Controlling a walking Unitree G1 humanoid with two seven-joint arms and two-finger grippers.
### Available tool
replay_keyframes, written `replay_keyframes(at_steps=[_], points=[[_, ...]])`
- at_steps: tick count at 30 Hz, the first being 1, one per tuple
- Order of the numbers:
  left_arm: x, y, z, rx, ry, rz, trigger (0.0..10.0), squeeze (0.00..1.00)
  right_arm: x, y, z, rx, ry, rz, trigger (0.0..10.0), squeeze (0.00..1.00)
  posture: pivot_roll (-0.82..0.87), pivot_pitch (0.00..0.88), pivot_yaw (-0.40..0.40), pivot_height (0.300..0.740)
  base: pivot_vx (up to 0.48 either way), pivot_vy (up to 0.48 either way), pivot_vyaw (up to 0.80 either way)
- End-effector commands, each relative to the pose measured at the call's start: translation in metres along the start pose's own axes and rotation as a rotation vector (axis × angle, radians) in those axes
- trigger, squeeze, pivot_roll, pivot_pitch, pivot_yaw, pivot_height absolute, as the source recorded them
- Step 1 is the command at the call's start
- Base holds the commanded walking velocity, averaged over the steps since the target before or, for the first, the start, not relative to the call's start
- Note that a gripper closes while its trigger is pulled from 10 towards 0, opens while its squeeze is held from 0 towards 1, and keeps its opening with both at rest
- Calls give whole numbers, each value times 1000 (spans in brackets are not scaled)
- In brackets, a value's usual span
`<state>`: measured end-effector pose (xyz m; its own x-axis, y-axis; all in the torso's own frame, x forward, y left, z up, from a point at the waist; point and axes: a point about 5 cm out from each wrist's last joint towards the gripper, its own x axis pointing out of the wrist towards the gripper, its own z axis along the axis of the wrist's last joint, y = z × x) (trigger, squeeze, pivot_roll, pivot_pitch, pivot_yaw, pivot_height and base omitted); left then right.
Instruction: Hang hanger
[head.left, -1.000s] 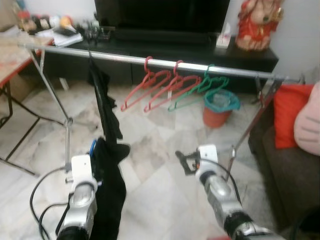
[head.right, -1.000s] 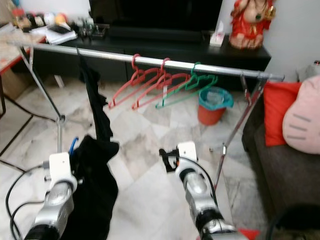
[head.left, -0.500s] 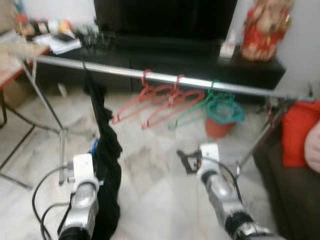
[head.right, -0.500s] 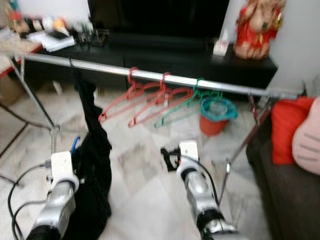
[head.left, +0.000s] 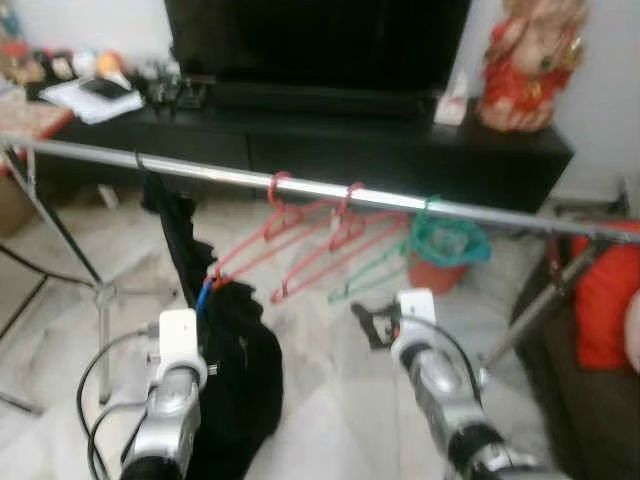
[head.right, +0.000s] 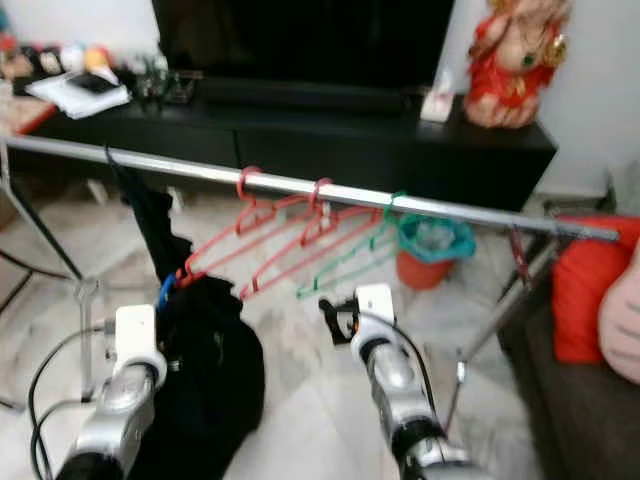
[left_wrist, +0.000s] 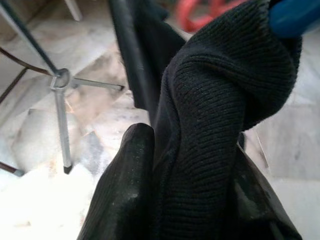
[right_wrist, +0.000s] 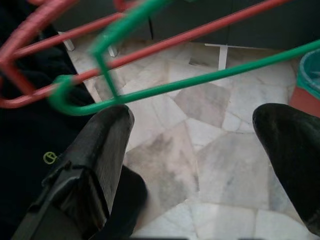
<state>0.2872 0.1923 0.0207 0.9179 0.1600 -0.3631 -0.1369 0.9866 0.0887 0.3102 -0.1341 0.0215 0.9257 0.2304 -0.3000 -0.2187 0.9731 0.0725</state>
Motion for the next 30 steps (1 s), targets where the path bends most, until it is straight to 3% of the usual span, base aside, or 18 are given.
replay_keyframes(at_steps=[1,9,18,24,28,30], points=[[-2,-13,-5,38,24,-79,10000,0,-3,-7,-4,3,20,-20,10000,0,-49,0,-12,740,0,0,0],[-1,-15,-3,75,22,-74,10000,0,-3,-6,-5,2,21,-15,10000,0,-49,0,-12,740,0,0,0],[3,11,3,54,5,152,10000,0,-2,-3,-5,6,20,2,10000,0,-48,0,-13,740,0,0,0],[4,21,9,84,-32,238,10000,0,-3,-2,-6,5,23,15,10000,0,-48,0,-13,740,0,0,0],[4,23,12,66,-45,258,10000,0,-3,-2,-6,5,23,15,10000,0,-48,0,-13,740,0,0,0],[7,16,18,25,-79,209,10000,0,-3,-1,-6,1,24,21,10000,0,-51,0,-11,740,0,0,0]])
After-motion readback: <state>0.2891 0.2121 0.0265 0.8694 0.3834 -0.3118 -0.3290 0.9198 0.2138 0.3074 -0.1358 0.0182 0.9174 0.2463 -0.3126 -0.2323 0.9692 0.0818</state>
